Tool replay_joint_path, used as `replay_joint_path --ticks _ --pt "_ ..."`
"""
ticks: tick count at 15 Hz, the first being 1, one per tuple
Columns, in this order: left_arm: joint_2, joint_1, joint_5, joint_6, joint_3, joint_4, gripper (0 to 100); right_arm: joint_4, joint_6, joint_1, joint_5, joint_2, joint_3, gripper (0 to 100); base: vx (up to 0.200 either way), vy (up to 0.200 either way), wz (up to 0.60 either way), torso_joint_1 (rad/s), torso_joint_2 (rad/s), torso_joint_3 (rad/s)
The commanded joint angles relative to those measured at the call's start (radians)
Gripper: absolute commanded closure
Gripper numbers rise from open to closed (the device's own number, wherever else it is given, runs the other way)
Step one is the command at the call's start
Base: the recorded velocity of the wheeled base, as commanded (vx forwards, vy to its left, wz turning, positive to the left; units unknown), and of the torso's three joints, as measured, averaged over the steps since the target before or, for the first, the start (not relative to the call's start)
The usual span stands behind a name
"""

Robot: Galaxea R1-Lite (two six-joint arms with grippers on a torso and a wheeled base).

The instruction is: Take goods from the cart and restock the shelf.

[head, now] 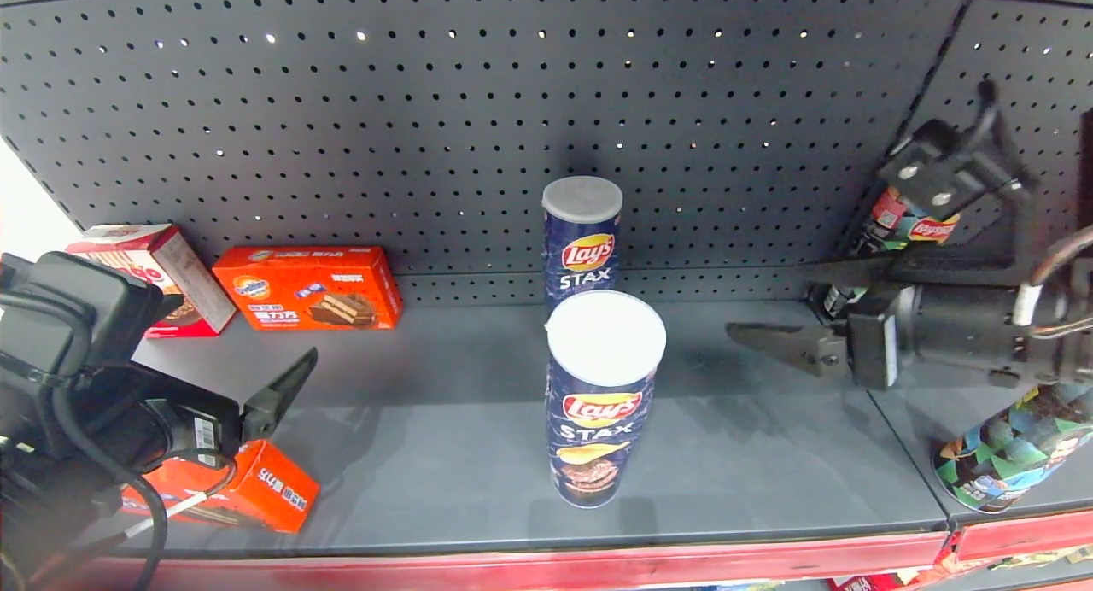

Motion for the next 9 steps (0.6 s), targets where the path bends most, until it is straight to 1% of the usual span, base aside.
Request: replay_joint_path --ticks 1,3,4,6,9 --pt "0.000 0.000 0.001 0.001 0.008 0.000 0 0.006 0.008 -0.007 -0.010 -0.205 0.024 0 0.000 0.000 0.00 0.000 0.00 0.000" --pt "0.000 0.000 0.001 -0.001 0.009 0.002 0 0.009 0.008 -0.036 -0.008 -0.291 0.041 0 0.000 0.000 0.00 0.000 0.00 0.000" --pt "0.000 0.000 0.001 -0.001 0.009 0.002 0 0.001 0.008 -0.054 0.000 -0.357 0.076 0 0.000 0.000 0.00 0.000 0.00 0.000" --pt "0.000 0.000 0.001 0.001 0.009 0.002 0 0.009 0.009 -0.063 -0.004 -0.467 0.133 0 0.000 0.000 0.00 0.000 0.00 0.000" --pt "0.000 0.000 0.001 0.001 0.009 0.002 0 0.009 0.035 -0.063 -0.005 -0.684 0.283 0 0.000 0.000 0.00 0.000 0.00 0.000"
